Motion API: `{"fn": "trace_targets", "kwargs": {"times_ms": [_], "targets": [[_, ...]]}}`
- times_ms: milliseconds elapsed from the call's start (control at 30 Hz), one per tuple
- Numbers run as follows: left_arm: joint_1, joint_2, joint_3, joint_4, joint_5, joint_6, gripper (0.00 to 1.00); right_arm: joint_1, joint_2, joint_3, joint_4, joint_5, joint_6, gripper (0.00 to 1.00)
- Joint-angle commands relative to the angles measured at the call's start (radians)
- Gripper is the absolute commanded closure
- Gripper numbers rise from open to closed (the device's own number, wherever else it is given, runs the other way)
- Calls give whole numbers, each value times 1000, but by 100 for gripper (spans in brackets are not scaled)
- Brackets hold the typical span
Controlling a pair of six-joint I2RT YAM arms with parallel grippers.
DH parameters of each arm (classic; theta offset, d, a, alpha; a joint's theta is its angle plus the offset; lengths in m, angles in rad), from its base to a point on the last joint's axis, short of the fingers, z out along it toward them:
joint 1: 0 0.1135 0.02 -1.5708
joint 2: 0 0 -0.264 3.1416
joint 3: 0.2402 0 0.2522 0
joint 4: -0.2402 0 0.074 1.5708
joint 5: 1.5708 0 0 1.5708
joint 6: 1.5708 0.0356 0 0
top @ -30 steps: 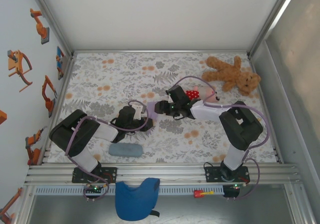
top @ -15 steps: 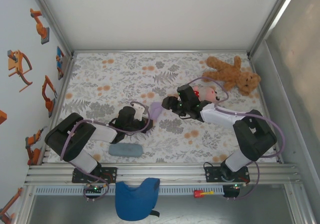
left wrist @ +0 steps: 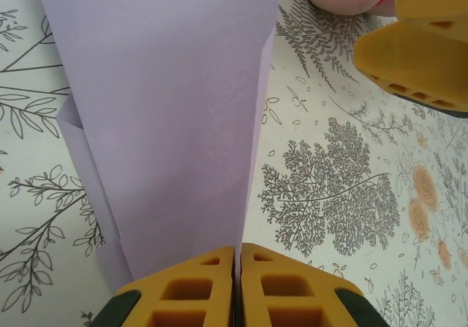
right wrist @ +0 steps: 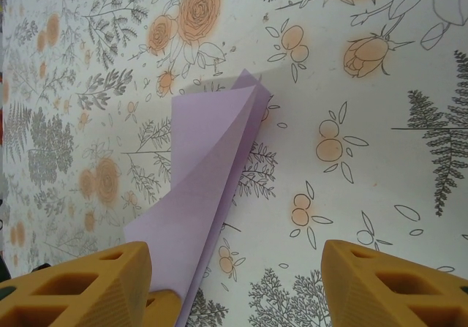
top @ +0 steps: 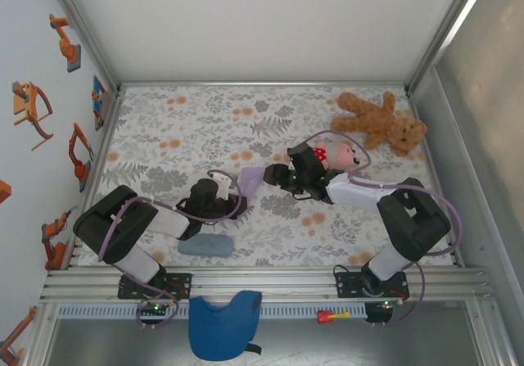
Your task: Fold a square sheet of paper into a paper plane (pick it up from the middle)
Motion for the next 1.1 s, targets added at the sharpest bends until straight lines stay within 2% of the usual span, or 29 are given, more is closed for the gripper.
{"fn": "trace_targets", "kwargs": {"times_ms": [0,233,300,367,433,767,1067], "targets": [[-2,7,0,40,9,-20,89,11,15,-7,33,6,-26,38],[-3,-2,-9,49,9,-25,89,32,56,24,43,-30,-57,36],[-2,-4,-14,63,11,-31,89,34,73,34,43,-41,-86,33],[-1,-8,-16,70,14,-36,88,36,88,42,49,-54,-113,24],[-1,-11,-14,70,25,-37,88,36,93,39,69,-65,-129,23],[3,-32,-19,64,43,-84,86,35,150,61,142,-135,-193,23],[9,-21,-24,53,50,-110,83,35,211,95,128,-118,-199,24]]}}
